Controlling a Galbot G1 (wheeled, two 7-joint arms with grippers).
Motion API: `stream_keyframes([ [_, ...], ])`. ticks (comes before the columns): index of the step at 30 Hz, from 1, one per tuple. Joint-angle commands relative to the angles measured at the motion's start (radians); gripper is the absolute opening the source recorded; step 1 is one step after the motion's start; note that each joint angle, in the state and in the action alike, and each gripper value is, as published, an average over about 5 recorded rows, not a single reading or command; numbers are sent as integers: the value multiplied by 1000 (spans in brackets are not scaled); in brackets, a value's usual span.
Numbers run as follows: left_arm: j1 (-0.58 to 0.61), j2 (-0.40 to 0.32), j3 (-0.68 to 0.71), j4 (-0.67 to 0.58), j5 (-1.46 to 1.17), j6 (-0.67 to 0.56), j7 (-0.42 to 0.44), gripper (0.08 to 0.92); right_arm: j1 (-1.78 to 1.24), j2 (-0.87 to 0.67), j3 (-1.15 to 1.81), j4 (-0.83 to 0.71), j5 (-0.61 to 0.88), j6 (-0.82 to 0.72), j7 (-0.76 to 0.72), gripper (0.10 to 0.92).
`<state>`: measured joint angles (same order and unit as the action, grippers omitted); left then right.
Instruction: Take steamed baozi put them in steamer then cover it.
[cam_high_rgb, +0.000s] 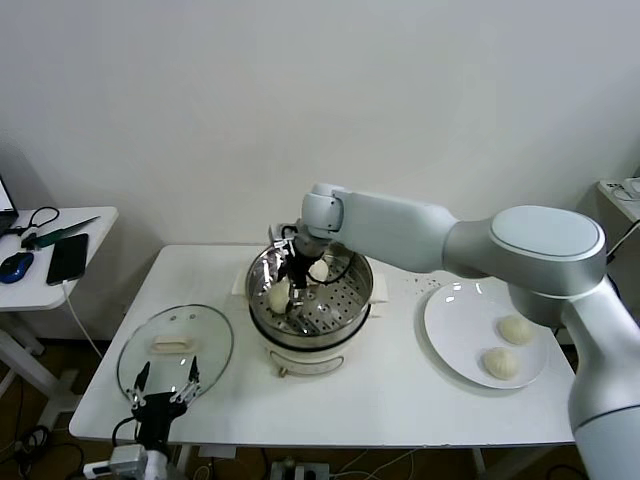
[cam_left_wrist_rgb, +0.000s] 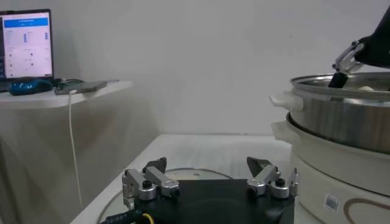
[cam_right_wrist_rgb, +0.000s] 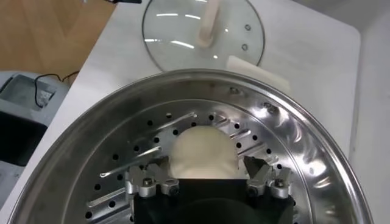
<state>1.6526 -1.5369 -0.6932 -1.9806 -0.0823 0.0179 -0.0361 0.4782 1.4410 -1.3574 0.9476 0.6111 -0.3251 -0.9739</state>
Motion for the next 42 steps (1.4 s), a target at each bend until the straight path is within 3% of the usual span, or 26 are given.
stream_keyframes([
  [1,0,0,-1,-2,-2,3,-1,823,7,-21,5,16,-8,3,-16,823],
  [8,1,0,-6,-8,-5,5,-3,823,149,-184,-3,113,9,59,-82,823],
  [15,1,1,-6,-6,-6,6,-3,823,282,-458,-43,282,-10,110,-146,823],
  [22,-5,-1,-3,-13,-7,9,-1,823,251,-733,-49,448,-198,126,-168,823],
  [32,1,-2,-1,-45,18,27,8,823,-103,-955,159,419,-495,170,-179,823],
  [42,7,-10,4,-58,36,30,13,823,-339,-980,309,319,-659,210,-191,823],
])
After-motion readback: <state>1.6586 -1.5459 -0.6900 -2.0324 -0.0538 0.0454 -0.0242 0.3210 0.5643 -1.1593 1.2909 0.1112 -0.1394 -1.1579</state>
